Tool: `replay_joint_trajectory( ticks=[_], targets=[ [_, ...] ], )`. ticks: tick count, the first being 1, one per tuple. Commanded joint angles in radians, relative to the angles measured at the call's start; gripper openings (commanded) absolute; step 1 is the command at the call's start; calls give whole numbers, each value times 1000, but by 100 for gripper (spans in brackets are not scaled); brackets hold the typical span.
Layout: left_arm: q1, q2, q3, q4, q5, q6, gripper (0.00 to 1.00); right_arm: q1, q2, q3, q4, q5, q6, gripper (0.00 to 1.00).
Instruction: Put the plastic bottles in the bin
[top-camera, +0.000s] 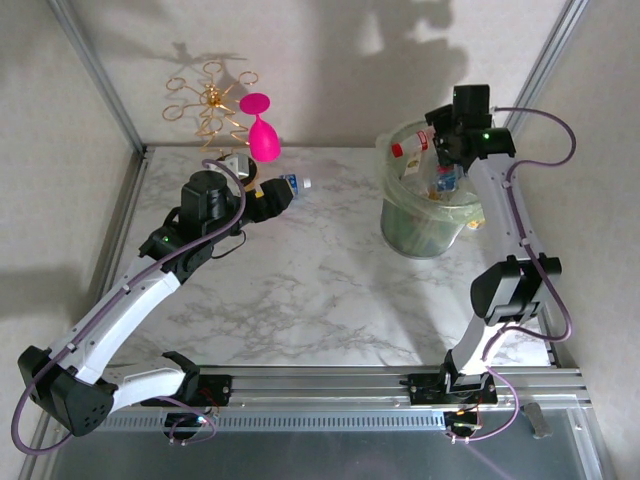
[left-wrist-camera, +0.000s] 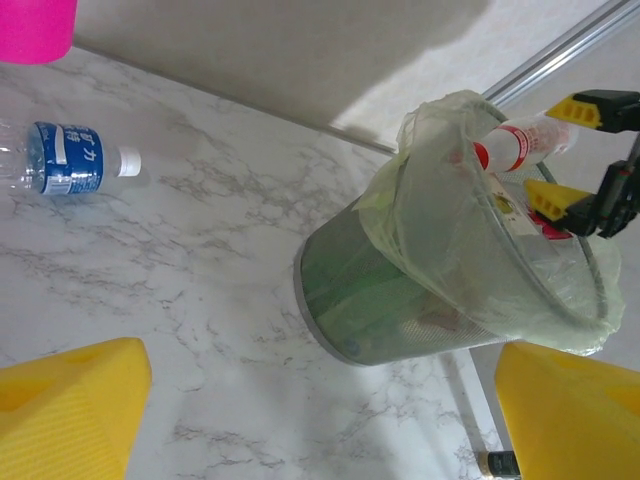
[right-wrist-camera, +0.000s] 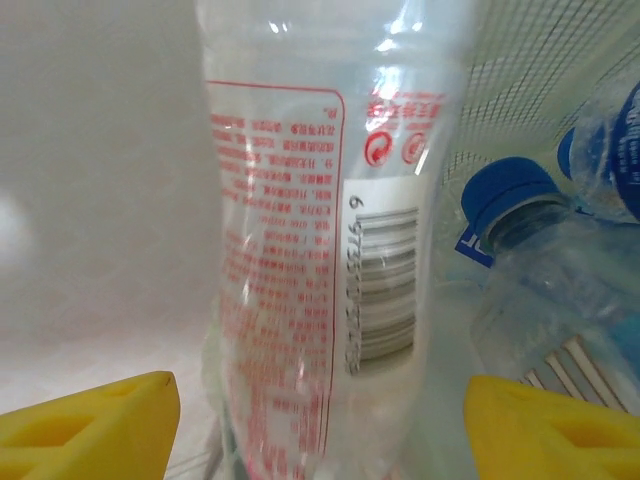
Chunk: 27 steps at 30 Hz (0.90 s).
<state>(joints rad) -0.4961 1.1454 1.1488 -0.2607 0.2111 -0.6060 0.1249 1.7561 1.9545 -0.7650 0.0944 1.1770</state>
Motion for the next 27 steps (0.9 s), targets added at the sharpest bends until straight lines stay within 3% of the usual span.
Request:
replay_joint_trajectory(
  ticks=[1,9,15,20,24,27],
  targets=[
    [-4,-16,25,-5,-24,-2,89,-2,-80,27,-32,67,-36,76],
    [-4,-5,40,-11,-60,-27,89,-5,-209,-83,23,104,-87,76],
    [-2,41,65,-41,-114,-71,89,-4,-319,-202,172,103,-297,72],
    [5,83,75,-42,-151,-109,89,-4,-372,-270,295,-1,-525,67],
    [16,134,94,-44,-209,-129,89,5,-367,-278,323,-138,-643,53],
    [49,204,135,-76,-200,-191,88,93,-345,-276,340,-216,-745,51]
  ],
)
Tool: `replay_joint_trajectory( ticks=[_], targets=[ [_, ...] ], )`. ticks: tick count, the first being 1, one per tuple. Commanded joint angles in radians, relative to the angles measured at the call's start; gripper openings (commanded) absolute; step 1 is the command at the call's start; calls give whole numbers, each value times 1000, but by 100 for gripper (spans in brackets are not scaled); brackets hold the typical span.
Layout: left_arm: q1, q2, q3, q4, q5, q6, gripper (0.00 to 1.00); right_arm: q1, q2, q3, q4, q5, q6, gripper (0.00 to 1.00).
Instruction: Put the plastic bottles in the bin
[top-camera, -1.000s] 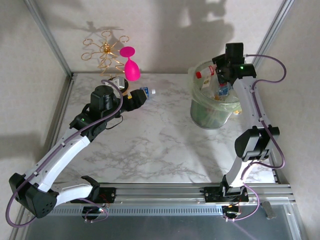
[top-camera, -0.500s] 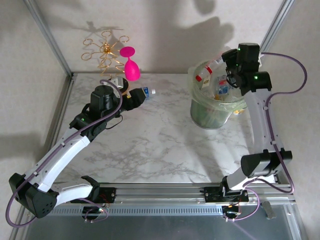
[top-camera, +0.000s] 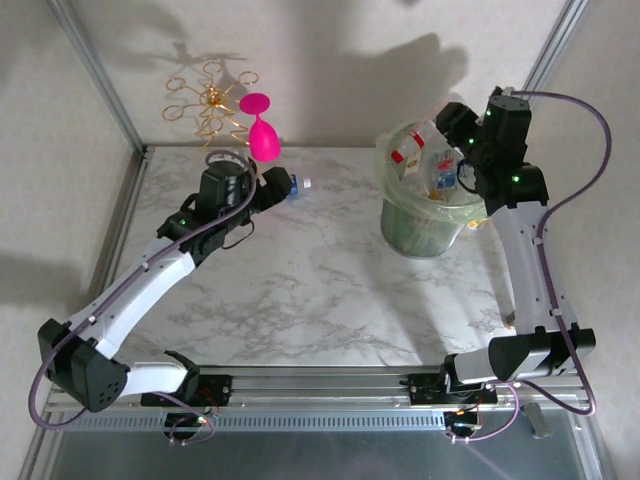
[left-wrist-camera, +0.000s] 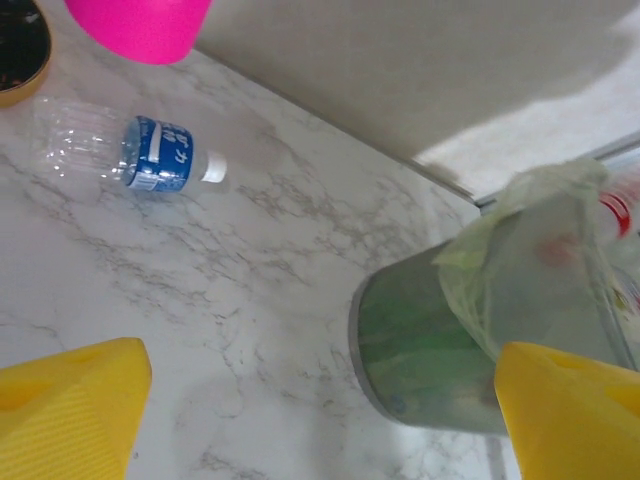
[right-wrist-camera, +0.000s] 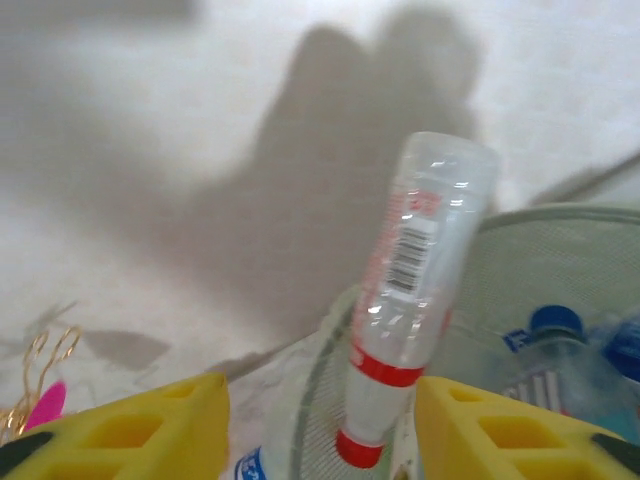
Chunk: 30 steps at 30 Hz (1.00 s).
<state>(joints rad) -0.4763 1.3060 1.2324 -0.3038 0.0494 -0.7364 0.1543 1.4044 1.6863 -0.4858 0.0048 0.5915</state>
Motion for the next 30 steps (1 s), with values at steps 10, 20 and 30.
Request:
replay_joint_trajectory(
  ticks=[10,20,30],
  targets=[
    [148,295,91,-21,-49,-349,91,283,53,-13,44,-53,-269,48],
    [151,540,73,188,10,-764,89,288,-116,-135,67,41,-300,46],
    [151,719,108,388,-8,-953,98,289,-190,-189,46,99,-356,46]
  ],
)
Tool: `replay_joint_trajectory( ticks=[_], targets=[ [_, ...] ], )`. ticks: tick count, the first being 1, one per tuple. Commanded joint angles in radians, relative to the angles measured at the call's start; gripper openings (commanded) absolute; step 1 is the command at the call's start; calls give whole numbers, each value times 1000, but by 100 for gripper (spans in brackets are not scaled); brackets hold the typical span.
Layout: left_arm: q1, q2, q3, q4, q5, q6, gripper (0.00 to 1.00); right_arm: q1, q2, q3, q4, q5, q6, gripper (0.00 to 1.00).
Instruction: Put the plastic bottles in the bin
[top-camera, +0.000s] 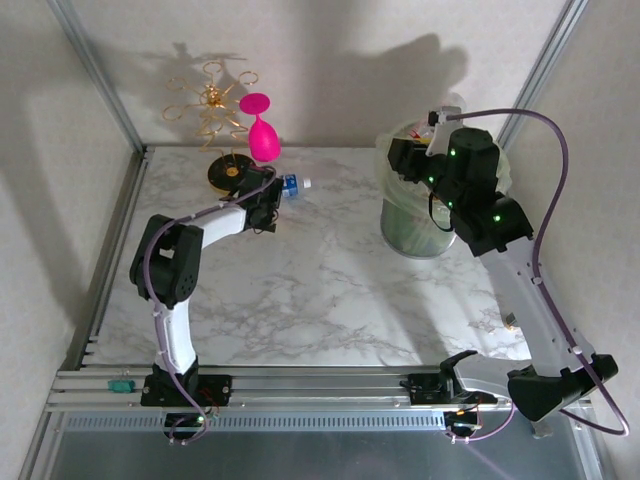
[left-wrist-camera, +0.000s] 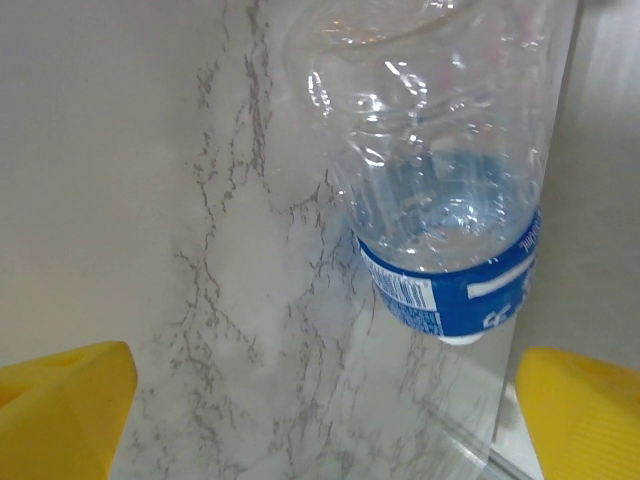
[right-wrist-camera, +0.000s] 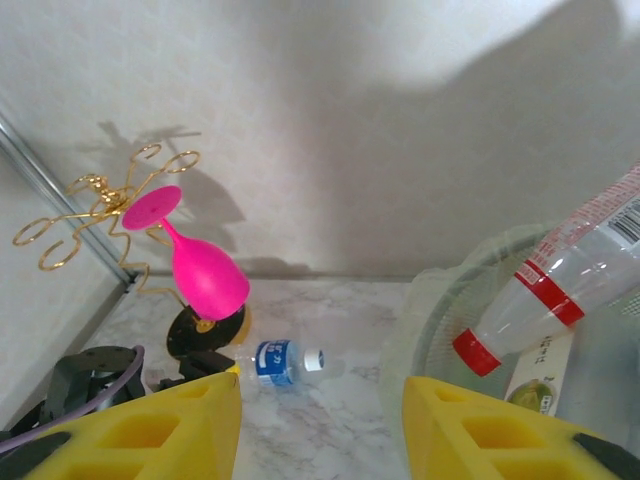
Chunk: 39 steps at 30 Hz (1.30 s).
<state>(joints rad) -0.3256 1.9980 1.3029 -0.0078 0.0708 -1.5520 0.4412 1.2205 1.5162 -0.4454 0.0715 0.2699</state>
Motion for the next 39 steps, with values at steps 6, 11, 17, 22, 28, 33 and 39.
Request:
replay_joint_trajectory(
  ticks=[6,11,17,22,28,33,39],
  targets=[
    [16,129,141,75,-3,-97,100,3,-7,-34,-13,25,-41,46],
    [33,173,162,55,-37,-114,100,2,0,-34,-27,25,-43,45],
    [45,238,290,-10,-91,-104,99,4,0,-42,-35,21,-43,45],
    [65,296,328,-4,-58,-131,86,6,-13,-40,-41,33,-38,45],
    [71,308,334,-62,-87,-110,84,6,-15,-7,-68,49,-51,45],
    [92,350,362,-110,-58,-78,74,6,-19,10,-82,57,-55,45],
    [96,306,318,-165,-102,-26,68,6,-27,18,-89,68,-58,45]
  ],
)
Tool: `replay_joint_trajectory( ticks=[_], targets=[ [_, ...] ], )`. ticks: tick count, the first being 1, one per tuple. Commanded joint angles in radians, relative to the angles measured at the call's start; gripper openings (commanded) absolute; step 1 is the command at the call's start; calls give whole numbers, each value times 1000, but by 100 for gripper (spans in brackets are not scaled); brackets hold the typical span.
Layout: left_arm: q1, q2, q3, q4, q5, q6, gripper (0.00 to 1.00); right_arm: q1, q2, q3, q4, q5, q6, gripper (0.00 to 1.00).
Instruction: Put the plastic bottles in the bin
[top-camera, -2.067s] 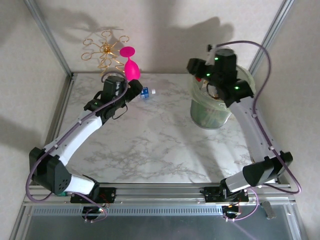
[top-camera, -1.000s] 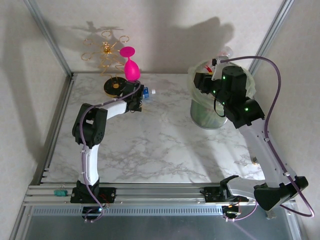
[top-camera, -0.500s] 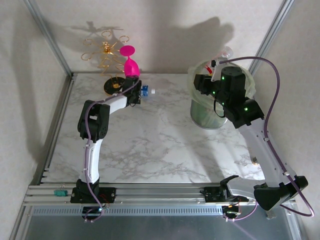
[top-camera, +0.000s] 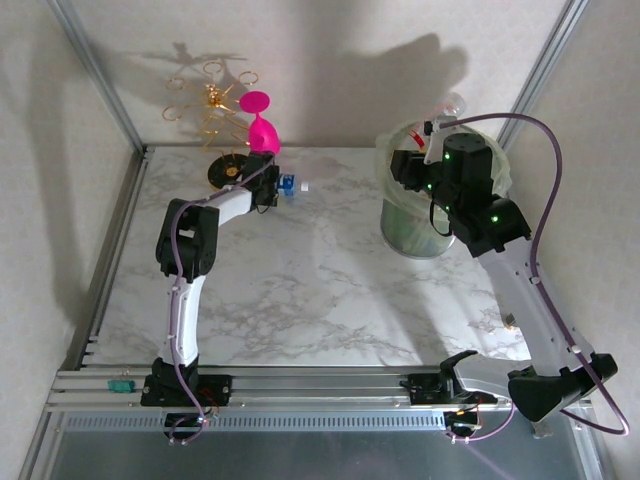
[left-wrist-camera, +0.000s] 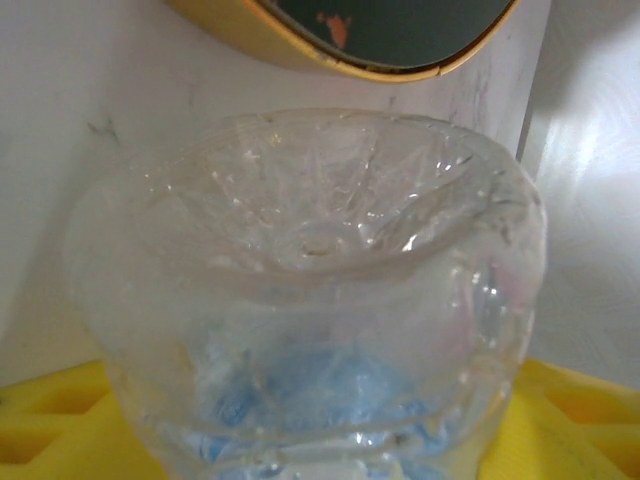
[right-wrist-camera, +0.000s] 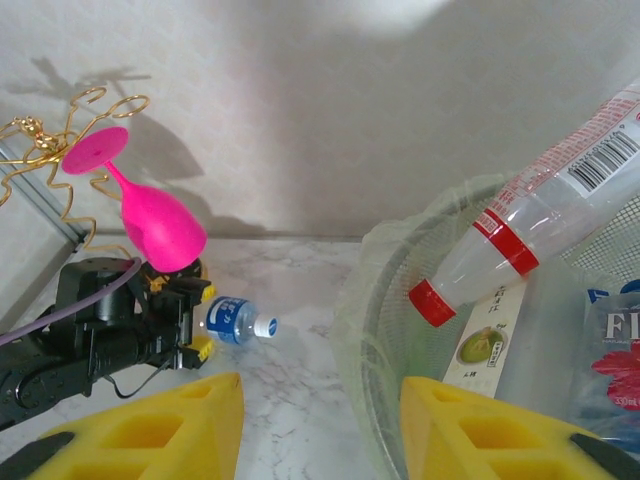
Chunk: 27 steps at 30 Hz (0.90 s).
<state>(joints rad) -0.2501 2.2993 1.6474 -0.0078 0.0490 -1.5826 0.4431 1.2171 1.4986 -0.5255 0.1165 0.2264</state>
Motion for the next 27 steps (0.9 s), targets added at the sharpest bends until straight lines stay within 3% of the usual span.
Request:
replay_joint_trajectory(
  ticks=[1,7,20,27],
  targets=[
    [23,-9,-40,-169,-98,10,68,6,-24,38,-9,22,-15,44],
    [35,-50,-85,-163,-91,39,57,5,-32,43,-14,11,-13,44],
    [46,-338,-324,-178,-40,175,54,6,-58,-15,-2,-95,10,44],
    [10,-567,-524,-213,20,270,55,8,-109,-123,113,-336,37,54]
  ],
)
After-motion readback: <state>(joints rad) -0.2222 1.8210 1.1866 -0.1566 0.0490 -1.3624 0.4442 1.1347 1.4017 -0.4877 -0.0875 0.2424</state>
